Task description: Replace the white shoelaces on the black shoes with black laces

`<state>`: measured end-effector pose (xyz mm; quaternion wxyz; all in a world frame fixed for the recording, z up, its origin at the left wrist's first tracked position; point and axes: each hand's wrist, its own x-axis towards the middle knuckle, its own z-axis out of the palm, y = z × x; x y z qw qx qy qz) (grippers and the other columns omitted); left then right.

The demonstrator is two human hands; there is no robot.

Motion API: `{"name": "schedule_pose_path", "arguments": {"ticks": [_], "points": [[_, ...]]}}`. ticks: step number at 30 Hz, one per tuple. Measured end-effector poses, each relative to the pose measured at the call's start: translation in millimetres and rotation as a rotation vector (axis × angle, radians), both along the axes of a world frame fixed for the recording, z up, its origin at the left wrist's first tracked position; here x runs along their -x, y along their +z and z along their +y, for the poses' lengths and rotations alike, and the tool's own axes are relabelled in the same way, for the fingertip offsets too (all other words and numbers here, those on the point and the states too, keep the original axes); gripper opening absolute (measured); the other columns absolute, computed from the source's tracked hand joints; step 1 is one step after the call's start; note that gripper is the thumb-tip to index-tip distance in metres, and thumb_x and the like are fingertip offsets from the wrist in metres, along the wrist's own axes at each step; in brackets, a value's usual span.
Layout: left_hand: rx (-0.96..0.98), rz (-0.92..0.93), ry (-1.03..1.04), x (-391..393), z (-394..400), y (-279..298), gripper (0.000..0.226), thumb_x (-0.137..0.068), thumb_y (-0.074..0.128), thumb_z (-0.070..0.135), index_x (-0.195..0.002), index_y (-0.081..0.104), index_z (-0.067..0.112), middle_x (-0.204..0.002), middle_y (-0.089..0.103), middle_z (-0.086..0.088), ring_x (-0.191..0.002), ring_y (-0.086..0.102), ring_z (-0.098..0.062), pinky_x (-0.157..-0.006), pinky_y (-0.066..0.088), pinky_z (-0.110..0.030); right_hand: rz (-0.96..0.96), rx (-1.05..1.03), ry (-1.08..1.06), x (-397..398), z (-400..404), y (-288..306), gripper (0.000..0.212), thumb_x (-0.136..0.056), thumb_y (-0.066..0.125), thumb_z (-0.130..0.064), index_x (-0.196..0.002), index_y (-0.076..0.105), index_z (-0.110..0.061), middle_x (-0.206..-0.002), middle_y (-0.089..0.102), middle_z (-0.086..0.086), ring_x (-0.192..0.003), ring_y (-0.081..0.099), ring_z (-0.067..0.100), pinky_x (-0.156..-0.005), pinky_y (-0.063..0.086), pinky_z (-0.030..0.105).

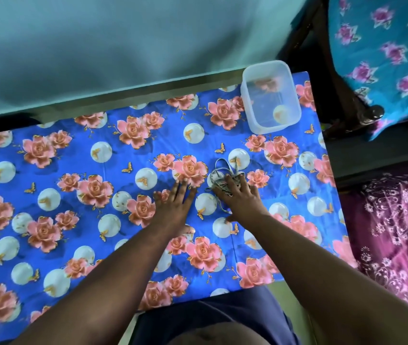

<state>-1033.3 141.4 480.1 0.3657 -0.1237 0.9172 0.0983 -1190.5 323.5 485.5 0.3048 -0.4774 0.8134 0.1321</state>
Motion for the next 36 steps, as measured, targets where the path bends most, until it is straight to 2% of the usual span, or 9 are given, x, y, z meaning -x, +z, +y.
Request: {"name": "schedule_pose_path", "arguments": {"ticks": [3,6,9,14,17,22,25,31,36], "points": [[0.037,-0.002,-0.016,-0.5,0.0,-1.4,0.128,-0.080,0.059,0.079,-0.157,-0.025,0.022,-0.165,-0.031,-0.010,-0.154,-0.022,-0.033,-0.112,0.016,-0.078,-0.069,0.127,0.040,12.0,4.6,9.7,0.070,-0.098,0.062,-0.026,-0.156,0.026,-0.038,-0.164,0.015,0.009,-0.146,0.021,0.039,-0.105,0.043,0.055],[0.039,0.011,-0.023,-0.3,0.2,1.0,0.129,-0.079,0.061,0.078,-0.158,-0.024,0.021,-0.166,-0.028,-0.010,-0.155,-0.021,-0.033,-0.114,0.013,-0.077,-0.103,0.145,0.067,16.4,10.3,15.0,0.050,-0.101,0.047,-0.010,-0.147,0.043,-0.028,-0.154,0.030,0.009,-0.132,0.041,0.035,-0.092,0.052,0.051],[-0.027,0.024,0.031,10.8,-0.7,3.0,0.129,-0.078,0.062,0.079,-0.159,-0.020,0.023,-0.165,-0.030,-0.008,-0.154,-0.024,-0.030,-0.114,0.003,-0.077,-0.115,0.184,0.002,21.6,11.8,19.4,0.044,-0.100,0.048,-0.008,-0.140,0.053,-0.024,-0.150,0.038,0.008,-0.126,0.048,0.034,-0.086,0.053,0.046],[-0.063,0.129,0.081,47.9,-6.3,2.0,0.127,-0.078,0.069,0.072,-0.161,-0.014,0.023,-0.164,-0.032,-0.006,-0.153,-0.026,-0.028,-0.113,0.001,-0.079,-0.049,0.444,-0.129,51.4,-2.0,34.9,0.040,-0.076,0.070,0.005,-0.107,0.068,-0.020,-0.105,0.059,0.004,-0.096,0.062,0.032,-0.064,0.048,0.035],[-0.037,0.109,0.139,73.3,-10.9,3.8,0.126,-0.079,0.070,0.070,-0.160,-0.017,0.028,-0.163,-0.036,-0.003,-0.153,-0.027,-0.026,-0.116,0.002,-0.076,-0.001,0.649,-0.190,80.6,-14.7,53.2,0.039,-0.070,0.073,0.009,-0.096,0.068,-0.020,-0.095,0.059,0.002,-0.083,0.063,0.031,-0.055,0.047,0.032],[-0.009,-0.007,0.123,94.3,-6.5,1.9,0.127,-0.080,0.068,0.070,-0.158,-0.023,0.026,-0.160,-0.041,-0.004,-0.153,-0.026,-0.031,-0.114,0.004,-0.076,0.077,0.874,-0.279,138.2,-36.2,94.7,0.031,-0.076,0.071,0.006,-0.098,0.071,-0.016,-0.097,0.063,0.006,-0.084,0.062,0.033,-0.057,0.049,0.036],[0.003,-0.044,0.127,96.8,-4.0,-0.7,0.128,-0.082,0.068,0.067,-0.157,-0.027,0.025,-0.158,-0.044,-0.005,-0.152,-0.029,-0.032,-0.114,0.005,-0.076,0.149,0.902,-0.365,182.0,-46.9,97.2,0.017,-0.084,0.069,-0.001,-0.097,0.073,-0.013,-0.095,0.063,0.010,-0.080,0.062,0.035,-0.058,0.051,0.038],[0.000,-0.049,0.131,95.9,-3.4,0.4,0.128,-0.083,0.067,0.068,-0.155,-0.030,0.026,-0.156,-0.047,-0.004,-0.150,-0.032,-0.030,-0.116,0.004,-0.073,0.198,0.693,-0.557,235.1,-63.3,63.9,0.016,-0.093,0.058,-0.007,-0.099,0.073,-0.010,-0.094,0.061,0.015,-0.088,0.059,0.039,-0.065,0.039,0.033],[0.021,-0.049,0.128,94.8,-4.1,0.8,0.130,-0.082,0.068,0.068,-0.155,-0.029,0.026,-0.157,-0.046,-0.004,-0.151,-0.030,-0.030,-0.116,0.003,-0.074,0.157,0.413,-0.443,228.9,-74.3,58.6,0.032,-0.097,0.052,-0.015,-0.123,0.068,-0.022,-0.117,0.061,0.011,-0.113,0.055,0.035,-0.084,0.051,0.041]]}}
